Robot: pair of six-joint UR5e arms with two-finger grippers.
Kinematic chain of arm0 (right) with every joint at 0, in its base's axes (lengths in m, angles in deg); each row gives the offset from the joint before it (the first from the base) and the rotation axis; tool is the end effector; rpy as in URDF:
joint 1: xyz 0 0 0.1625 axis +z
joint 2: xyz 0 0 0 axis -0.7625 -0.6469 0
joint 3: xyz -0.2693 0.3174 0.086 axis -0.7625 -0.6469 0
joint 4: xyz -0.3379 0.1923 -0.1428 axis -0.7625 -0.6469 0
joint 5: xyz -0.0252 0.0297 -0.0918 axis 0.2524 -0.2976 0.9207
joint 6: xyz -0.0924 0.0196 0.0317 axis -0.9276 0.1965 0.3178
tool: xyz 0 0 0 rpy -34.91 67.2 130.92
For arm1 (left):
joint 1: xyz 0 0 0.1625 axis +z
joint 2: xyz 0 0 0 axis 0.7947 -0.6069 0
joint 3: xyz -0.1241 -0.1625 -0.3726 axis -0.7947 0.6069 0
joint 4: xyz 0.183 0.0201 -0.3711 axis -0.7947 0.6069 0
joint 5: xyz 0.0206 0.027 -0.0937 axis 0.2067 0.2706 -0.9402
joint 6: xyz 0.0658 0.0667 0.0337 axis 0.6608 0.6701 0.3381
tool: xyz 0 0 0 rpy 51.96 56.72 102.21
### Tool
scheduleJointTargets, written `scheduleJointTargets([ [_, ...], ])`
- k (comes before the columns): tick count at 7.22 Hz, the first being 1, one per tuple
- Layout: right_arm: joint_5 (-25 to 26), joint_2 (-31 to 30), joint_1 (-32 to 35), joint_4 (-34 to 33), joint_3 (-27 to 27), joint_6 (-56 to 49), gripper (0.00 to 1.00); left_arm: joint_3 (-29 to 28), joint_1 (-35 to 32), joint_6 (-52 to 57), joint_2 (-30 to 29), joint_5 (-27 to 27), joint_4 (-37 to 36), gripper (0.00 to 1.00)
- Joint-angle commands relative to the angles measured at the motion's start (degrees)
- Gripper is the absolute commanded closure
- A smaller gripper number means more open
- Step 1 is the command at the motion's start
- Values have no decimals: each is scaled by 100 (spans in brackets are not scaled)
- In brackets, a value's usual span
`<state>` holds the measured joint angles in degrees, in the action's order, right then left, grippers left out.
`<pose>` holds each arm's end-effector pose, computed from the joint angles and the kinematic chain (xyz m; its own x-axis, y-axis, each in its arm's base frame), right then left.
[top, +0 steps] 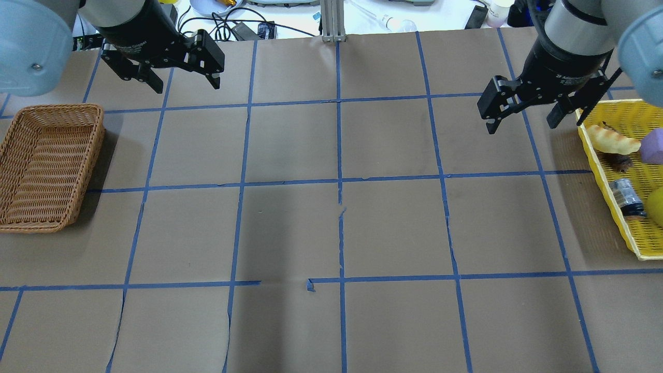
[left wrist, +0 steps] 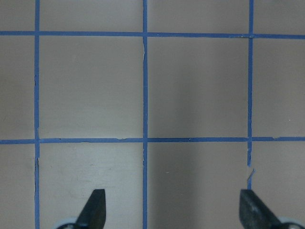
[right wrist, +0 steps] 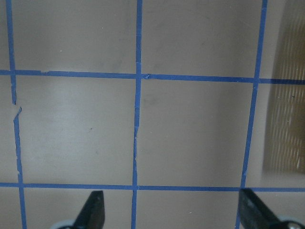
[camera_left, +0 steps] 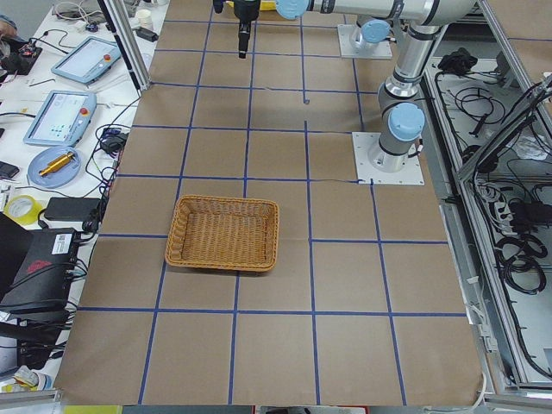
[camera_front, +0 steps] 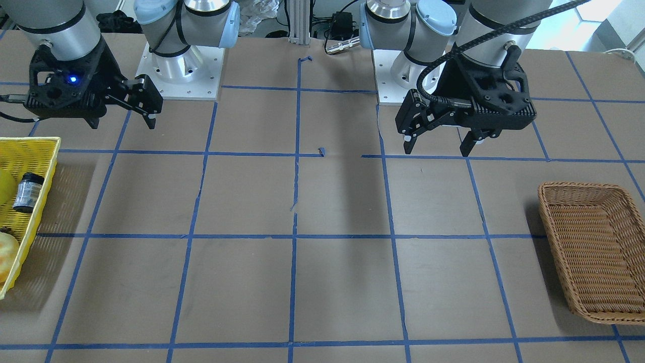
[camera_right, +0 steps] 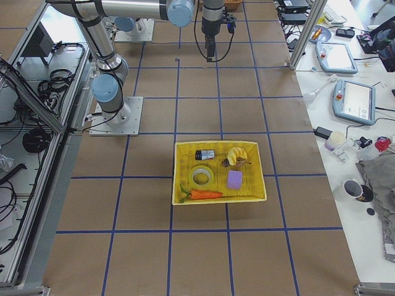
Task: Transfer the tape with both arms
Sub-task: 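Lower the right gripper into the yellow basket over the tape roll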
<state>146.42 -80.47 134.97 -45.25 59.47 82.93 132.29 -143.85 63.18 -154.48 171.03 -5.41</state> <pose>0.0905 -0.4837 0.4839 -0.9989 -0.0363 0.0310 -0.0358 0.9992 0.0175 -0.1482 -0.5262 0.5178 -0.9991 -0.0066 0.0423 -0.0127 0.9890 -0.1473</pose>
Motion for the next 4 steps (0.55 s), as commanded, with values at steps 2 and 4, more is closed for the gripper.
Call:
scheduleJointTargets([
  [2, 537, 39, -709, -382, -14, -486, 0, 0, 7, 26, 16, -4, 0, 0],
  [4, 541, 302, -2087, -812, 21, -2389, 0, 0, 7, 27, 16, -4, 0, 0],
])
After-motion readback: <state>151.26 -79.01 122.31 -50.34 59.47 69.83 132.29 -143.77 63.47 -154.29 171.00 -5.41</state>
